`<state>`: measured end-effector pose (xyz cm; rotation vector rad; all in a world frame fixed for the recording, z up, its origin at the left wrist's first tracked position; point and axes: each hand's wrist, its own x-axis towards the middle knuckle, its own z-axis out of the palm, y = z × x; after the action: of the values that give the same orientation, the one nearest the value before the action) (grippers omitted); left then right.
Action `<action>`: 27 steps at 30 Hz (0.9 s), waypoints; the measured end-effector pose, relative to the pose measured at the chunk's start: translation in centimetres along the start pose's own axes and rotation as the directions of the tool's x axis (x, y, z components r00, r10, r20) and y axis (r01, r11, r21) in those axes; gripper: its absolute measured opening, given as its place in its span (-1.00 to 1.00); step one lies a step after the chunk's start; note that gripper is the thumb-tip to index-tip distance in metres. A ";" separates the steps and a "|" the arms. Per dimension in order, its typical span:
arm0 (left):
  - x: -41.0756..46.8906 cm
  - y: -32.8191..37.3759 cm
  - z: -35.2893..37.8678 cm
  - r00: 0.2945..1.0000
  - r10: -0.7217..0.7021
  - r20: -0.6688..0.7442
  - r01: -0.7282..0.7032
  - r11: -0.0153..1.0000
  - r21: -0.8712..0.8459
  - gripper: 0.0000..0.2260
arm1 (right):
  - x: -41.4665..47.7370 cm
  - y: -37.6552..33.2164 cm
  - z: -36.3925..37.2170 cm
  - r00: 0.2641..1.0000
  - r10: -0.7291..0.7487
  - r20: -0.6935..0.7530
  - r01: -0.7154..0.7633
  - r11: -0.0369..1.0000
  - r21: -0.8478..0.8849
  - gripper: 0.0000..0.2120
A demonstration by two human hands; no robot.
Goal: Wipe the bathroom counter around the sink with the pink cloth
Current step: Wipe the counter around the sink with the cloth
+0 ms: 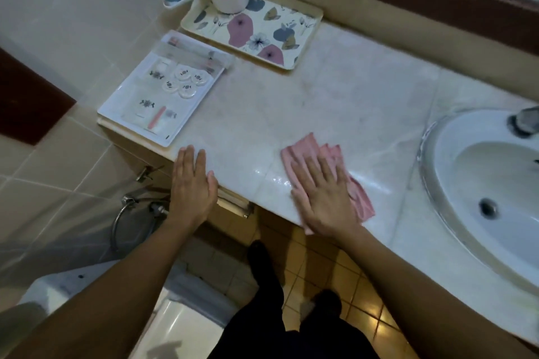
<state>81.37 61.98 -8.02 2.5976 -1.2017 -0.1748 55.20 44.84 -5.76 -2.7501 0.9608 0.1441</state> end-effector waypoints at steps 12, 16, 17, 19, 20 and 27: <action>-2.9 18.2 1.7 0.954 0.262 0.146 -0.247 0.962 -0.115 -0.44 | -7.3 7.9 0.1 0.975 0.221 -0.032 -0.216 0.969 0.118 -0.38; -5.4 22.3 3.8 0.932 0.321 0.171 -0.305 0.946 -0.110 -0.42 | -18.4 13.0 1.8 0.984 0.180 -0.004 -0.180 0.983 -0.032 -0.38; -6.1 23.2 4.5 0.917 0.354 0.183 -0.340 0.935 -0.106 -0.42 | -21.0 15.2 1.8 0.973 0.231 0.002 -0.230 0.973 -0.019 -0.39; -7.2 24.7 5.8 0.896 0.401 0.192 -0.390 0.916 -0.097 -0.40 | -24.7 18.7 1.1 0.954 0.298 0.022 -0.299 0.953 0.054 -0.40; -7.6 25.1 6.3 0.891 0.412 0.191 -0.401 0.911 -0.094 -0.41 | -25.5 19.5 0.8 0.950 0.311 0.024 -0.312 0.946 0.091 -0.39; -8.1 25.6 7.4 0.902 0.410 0.133 -0.413 0.911 -0.012 -0.47 | -16.9 13.5 0.9 0.948 0.314 -0.048 -0.299 0.935 0.191 -0.36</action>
<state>55.83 50.86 -7.59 2.3049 -1.7736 -0.2536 33.57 44.93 -6.27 -2.4408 1.3504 -0.0012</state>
